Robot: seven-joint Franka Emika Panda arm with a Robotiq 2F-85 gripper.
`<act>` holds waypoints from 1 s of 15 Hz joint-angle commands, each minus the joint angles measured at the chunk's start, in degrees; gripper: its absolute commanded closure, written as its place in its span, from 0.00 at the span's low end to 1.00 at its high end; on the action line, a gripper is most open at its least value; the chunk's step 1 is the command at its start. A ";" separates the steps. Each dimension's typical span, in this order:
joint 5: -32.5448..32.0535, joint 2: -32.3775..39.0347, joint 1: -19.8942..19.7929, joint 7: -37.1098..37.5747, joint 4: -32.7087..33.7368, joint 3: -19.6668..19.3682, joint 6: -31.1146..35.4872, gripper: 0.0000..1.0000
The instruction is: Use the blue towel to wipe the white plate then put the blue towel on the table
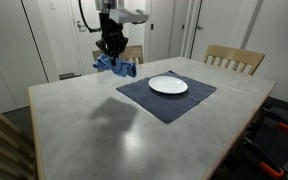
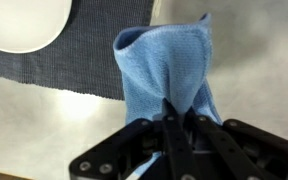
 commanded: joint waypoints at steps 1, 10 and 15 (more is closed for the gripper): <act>-0.44 -3.80 -2.61 -1.36 -2.18 0.43 -1.46 0.97; -0.06 -6.58 -8.53 -4.24 -8.13 -0.21 -5.95 0.97; 1.18 -8.35 -10.01 1.51 -16.14 -1.31 -0.75 0.97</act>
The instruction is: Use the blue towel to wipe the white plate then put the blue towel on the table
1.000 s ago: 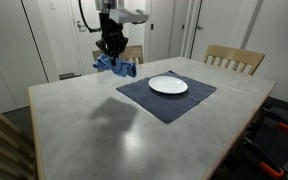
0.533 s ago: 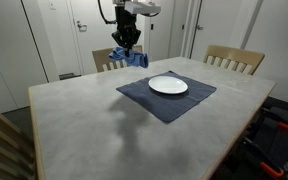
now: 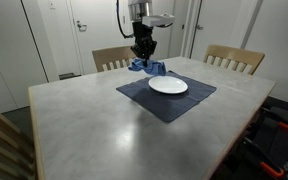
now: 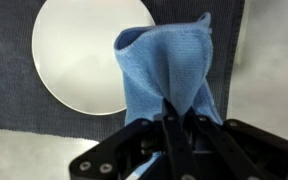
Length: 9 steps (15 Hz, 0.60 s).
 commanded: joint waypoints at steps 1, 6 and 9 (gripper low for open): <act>0.98 -4.11 -1.25 5.54 -8.55 -1.05 6.10 0.97; 2.40 -4.48 -2.38 13.56 -14.32 -3.59 14.98 0.97; 5.78 -3.31 -3.26 10.07 -15.31 -1.86 12.40 0.97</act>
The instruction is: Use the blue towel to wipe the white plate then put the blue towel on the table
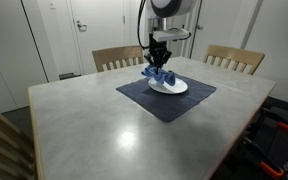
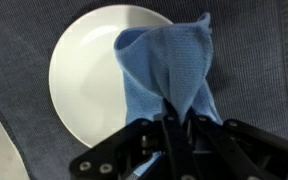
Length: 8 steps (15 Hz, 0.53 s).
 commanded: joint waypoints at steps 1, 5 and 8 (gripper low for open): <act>3.71 -0.70 -0.94 -2.79 -3.46 2.10 -0.15 0.97; 3.69 -0.52 0.62 0.66 -5.14 1.65 2.88 0.97; 4.17 0.37 1.10 1.85 -5.36 1.86 6.00 0.97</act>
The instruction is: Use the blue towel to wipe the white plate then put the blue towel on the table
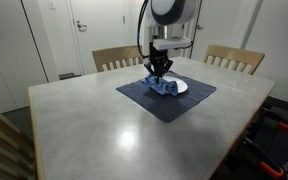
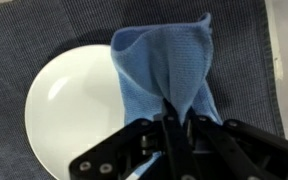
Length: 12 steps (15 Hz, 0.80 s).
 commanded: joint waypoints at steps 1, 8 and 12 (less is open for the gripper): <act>1.23 0.85 0.42 0.92 -1.16 0.28 4.30 0.97; 3.44 3.96 0.67 1.45 -1.32 0.10 7.50 0.97; 5.19 3.77 -0.21 0.62 -1.53 0.12 8.47 0.97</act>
